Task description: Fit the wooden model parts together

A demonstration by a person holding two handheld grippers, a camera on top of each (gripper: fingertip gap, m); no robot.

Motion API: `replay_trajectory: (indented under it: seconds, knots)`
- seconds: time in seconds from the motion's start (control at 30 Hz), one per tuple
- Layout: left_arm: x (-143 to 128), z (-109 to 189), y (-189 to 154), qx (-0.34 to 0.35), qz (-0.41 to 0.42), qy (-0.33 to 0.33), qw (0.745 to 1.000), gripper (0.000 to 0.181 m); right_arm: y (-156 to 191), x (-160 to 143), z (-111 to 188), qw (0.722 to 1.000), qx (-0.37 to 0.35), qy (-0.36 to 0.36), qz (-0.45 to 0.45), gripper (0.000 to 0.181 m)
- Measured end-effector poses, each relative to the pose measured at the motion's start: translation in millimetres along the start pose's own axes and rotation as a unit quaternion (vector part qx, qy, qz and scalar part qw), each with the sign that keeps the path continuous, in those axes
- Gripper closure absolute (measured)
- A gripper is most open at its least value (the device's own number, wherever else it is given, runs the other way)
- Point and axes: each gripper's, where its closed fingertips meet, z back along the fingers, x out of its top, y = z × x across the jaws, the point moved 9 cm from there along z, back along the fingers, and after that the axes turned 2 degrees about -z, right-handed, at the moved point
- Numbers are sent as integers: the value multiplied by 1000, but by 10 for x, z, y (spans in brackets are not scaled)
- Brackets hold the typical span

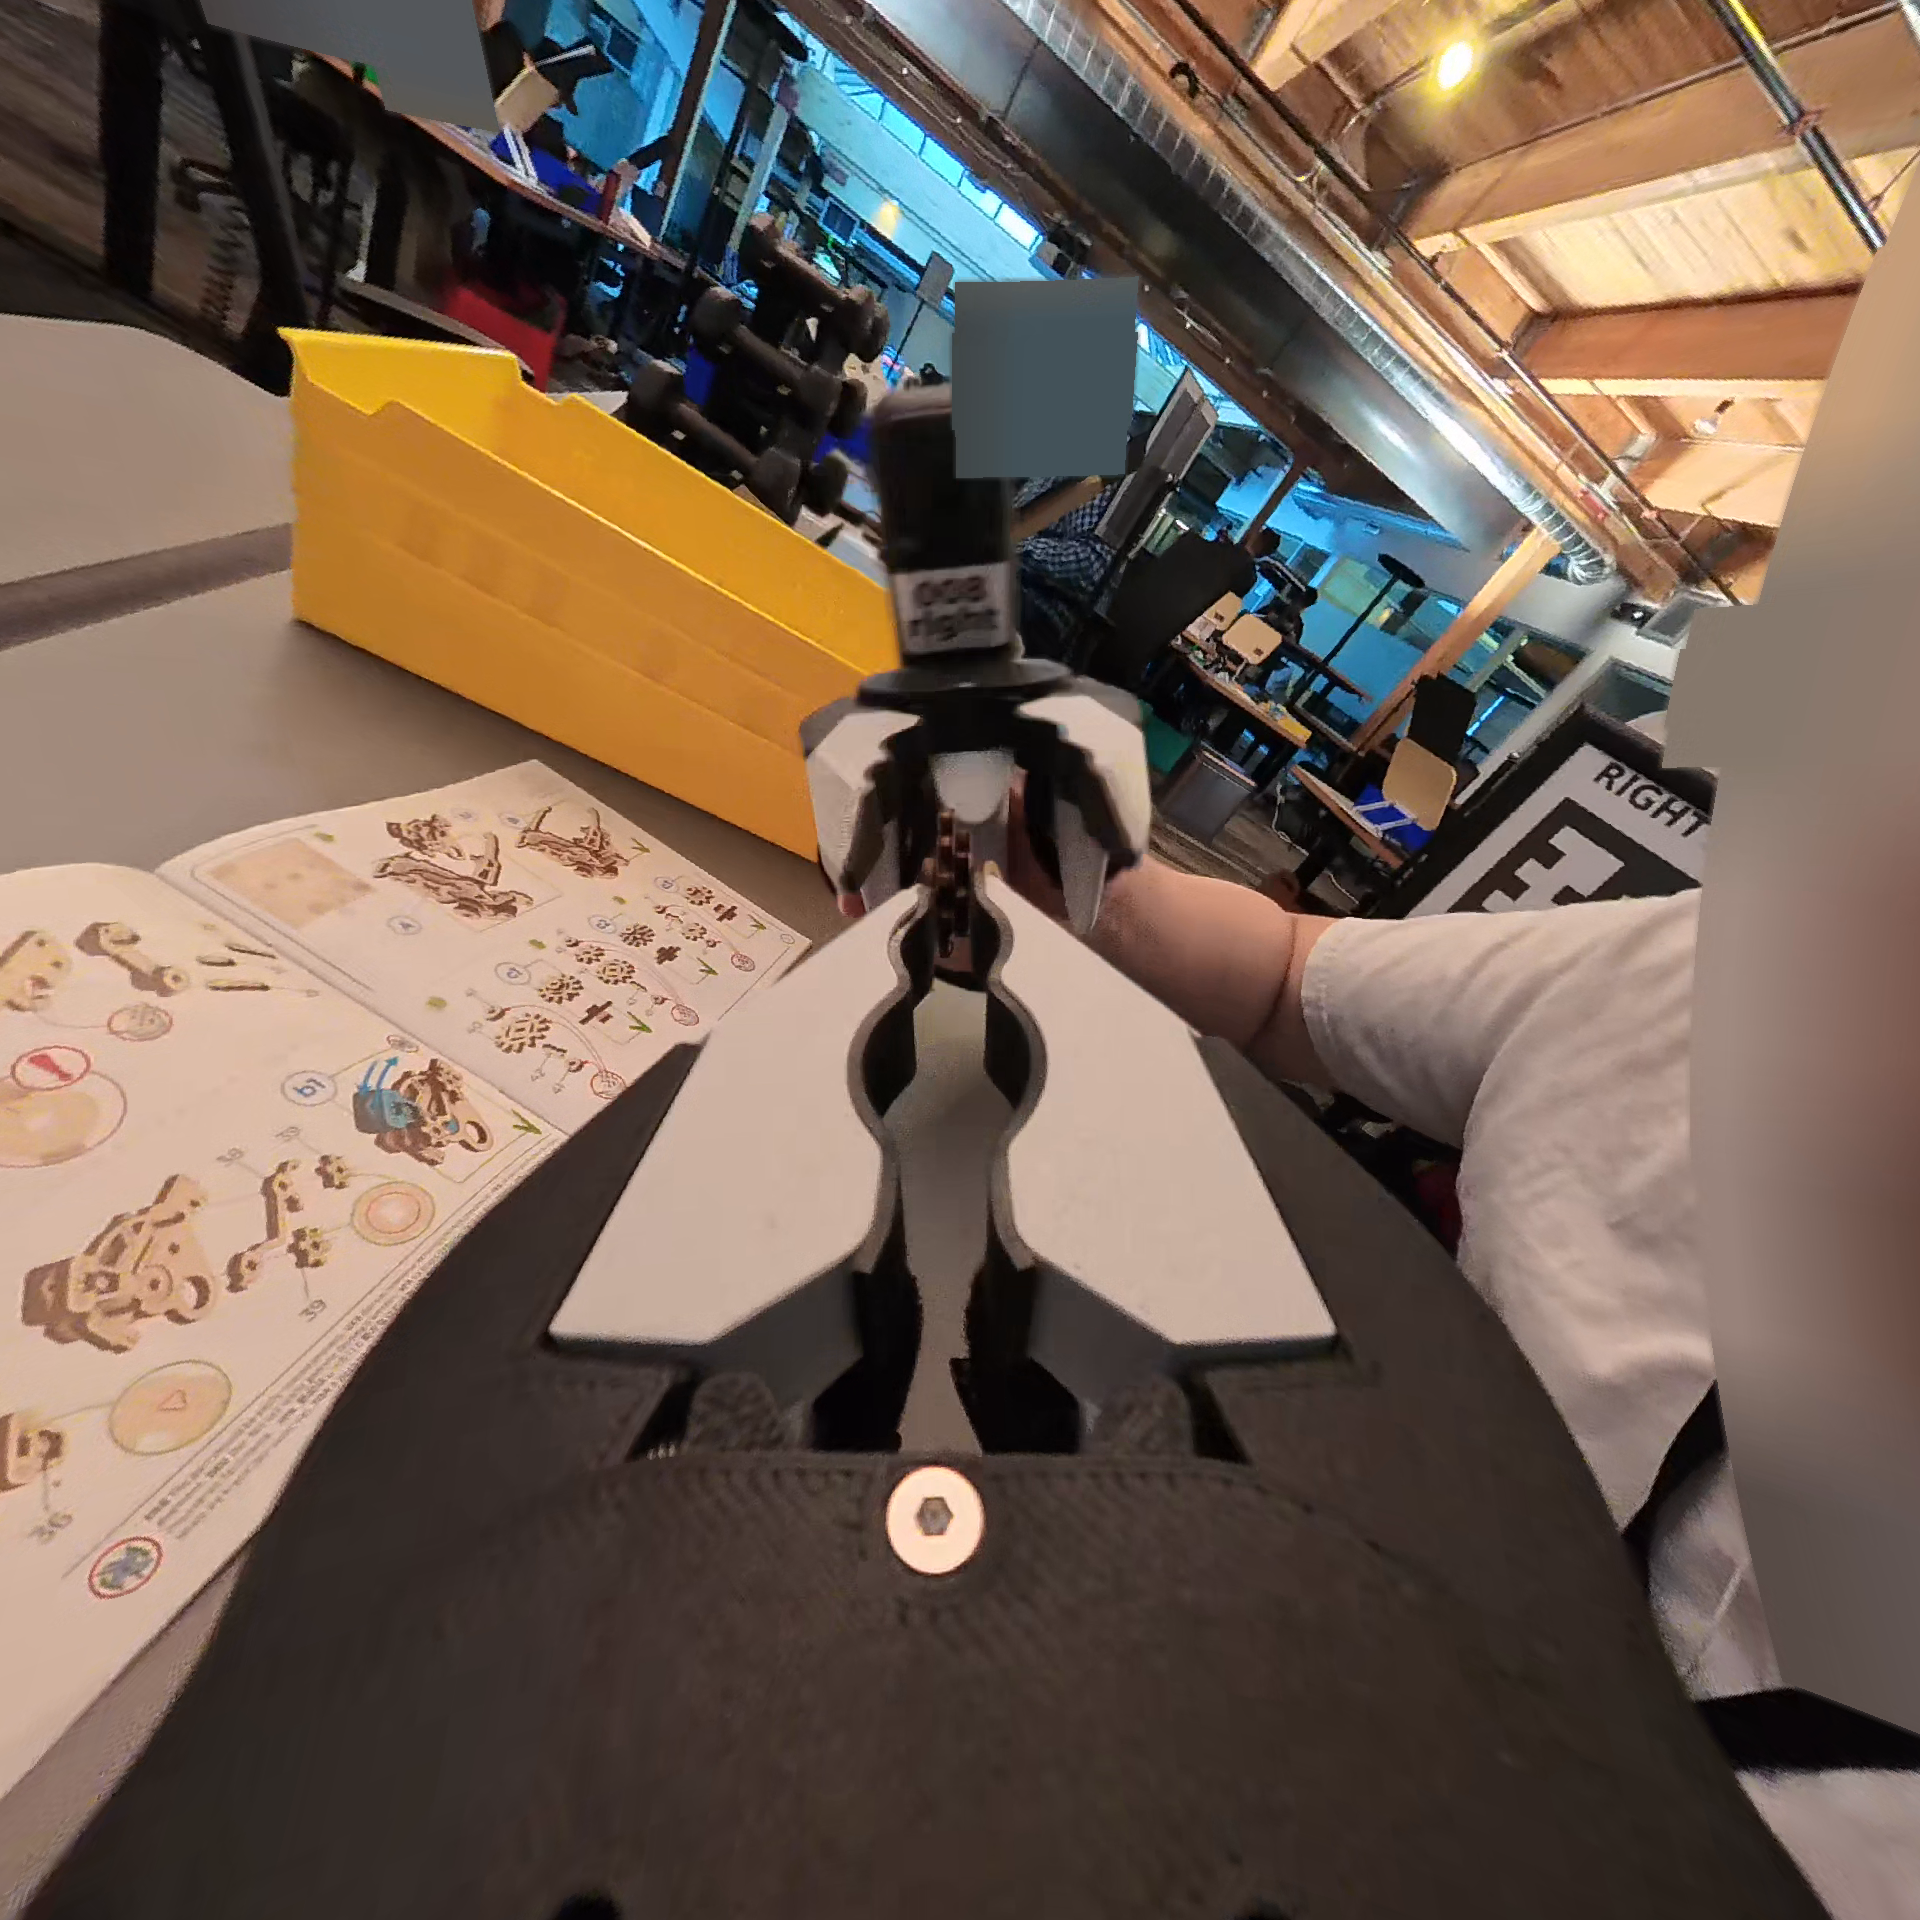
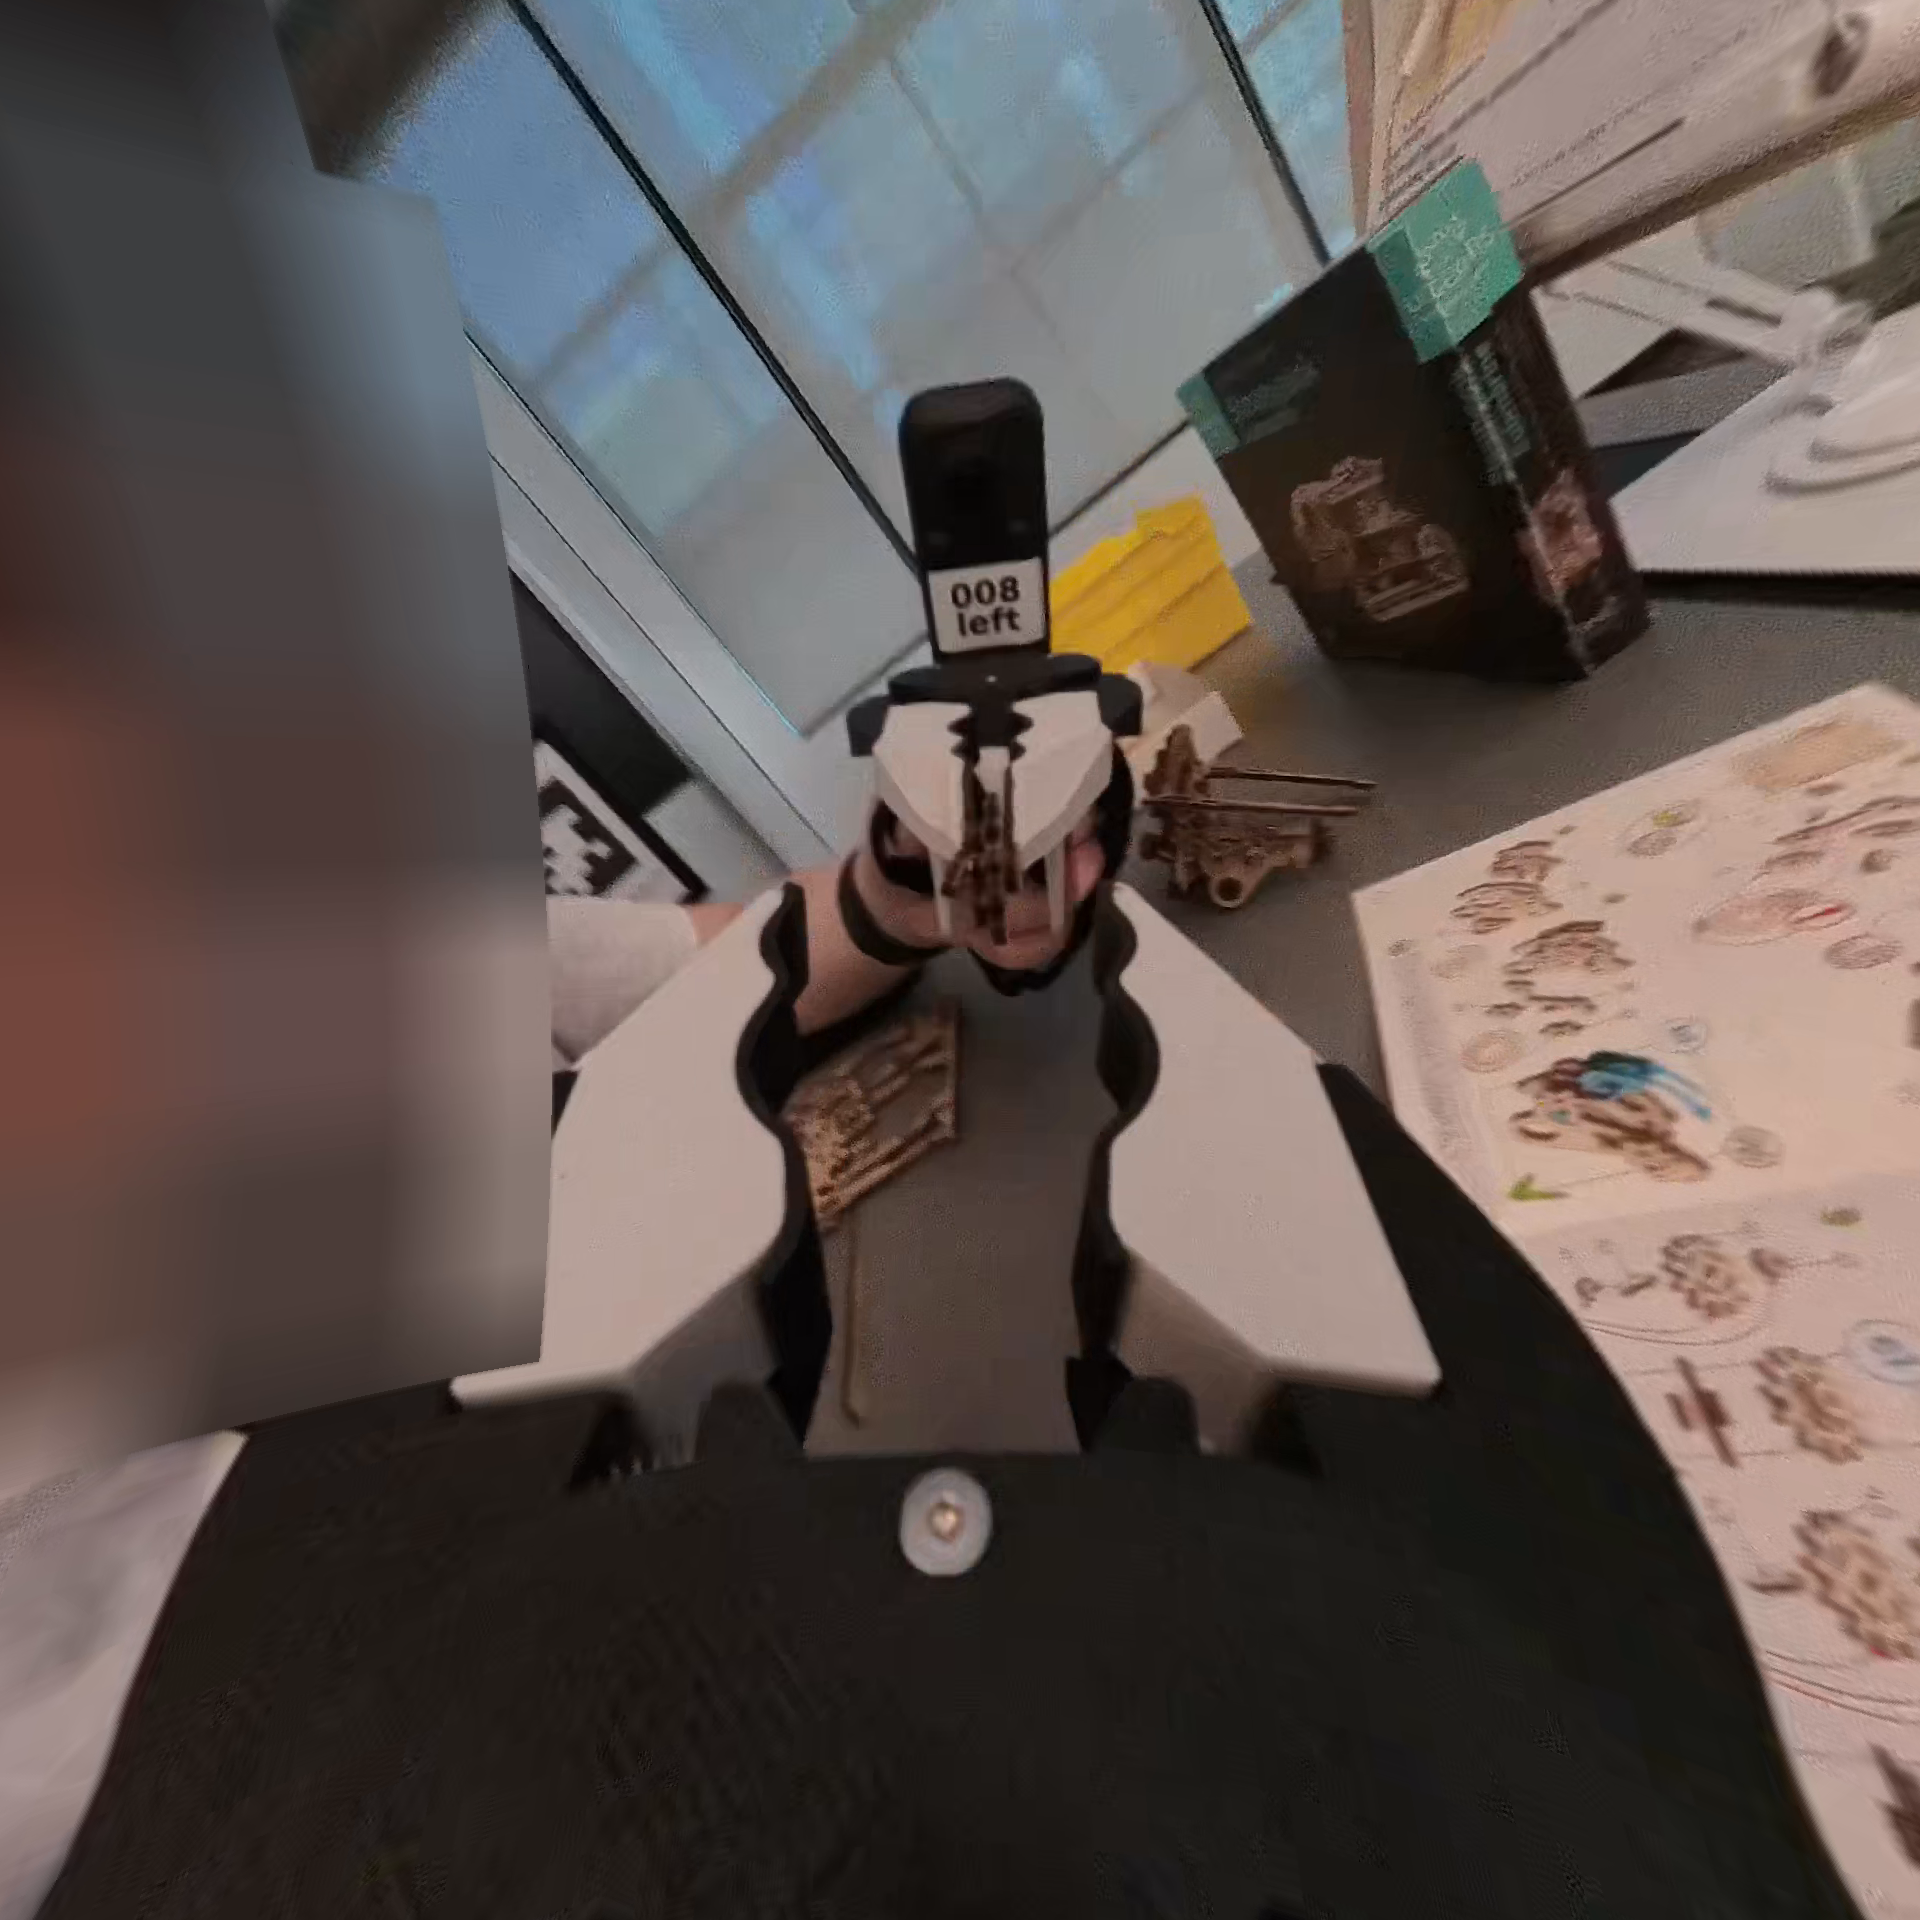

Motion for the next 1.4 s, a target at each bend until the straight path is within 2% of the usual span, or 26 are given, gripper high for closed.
replay_trajectory:
  seconds: [0.03, 0.07, 0.1, 0.2, 0.3, 0.37, 0.5, 0.73, 0.87, 1.13, 1.3, 1.37, 1.4]
  knots:
    - [-1, -5, -4, 2, -2, 0, 1000, 178, 27, -4, -28, 998, -39, 17, 42, 130]
    - [-5, -14, -9, 7, -6, 4, 1000, 178, 45, -8, -42, 994, -73, 26, 76, 143]
    - [-11, -24, -15, 15, -12, 9, 1000, 178, 66, -11, -52, 991, -88, 26, 100, 148]
    - [-21, -57, -63, 18, -31, 18, 999, 178, 109, -12, -56, 994, -69, 14, 83, 164]
    - [-19, -70, -97, 21, -45, 18, 999, 178, 93, -42, -77, 997, -54, 30, 55, 167]
    - [-16, -74, -114, 20, -51, 20, 998, 178, 106, -35, -70, 997, -47, 33, 52, 167]
    - [3, -84, -194, 8, -68, 16, 998, 178, 199, -26, -67, 993, -40, 45, 101, 169]
    - [-5, -101, -234, 17, -109, 26, 994, 178, 164, -30, -38, 996, -13, 50, 70, 169]
    - [-8, -120, -296, 35, -161, 41, 986, 178, 191, -20, -52, 995, -21, 59, 83, 166]
    - [-18, -135, -380, 22, -189, 40, 981, 178, 316, -13, -48, 989, -13, 71, 133, 169]
    - [17, -110, -319, 12, -137, 21, 990, 178, 208, 29, -61, 995, 18, 58, 78, 169]
    - [43, -88, -302, 14, -115, -3, 993, 178, 244, 52, -45, 992, 27, 73, 101, 158]
    - [51, -77, -299, 13, -112, -9, 994, 178, 258, 57, -41, 990, 15, 78, 114, 164]
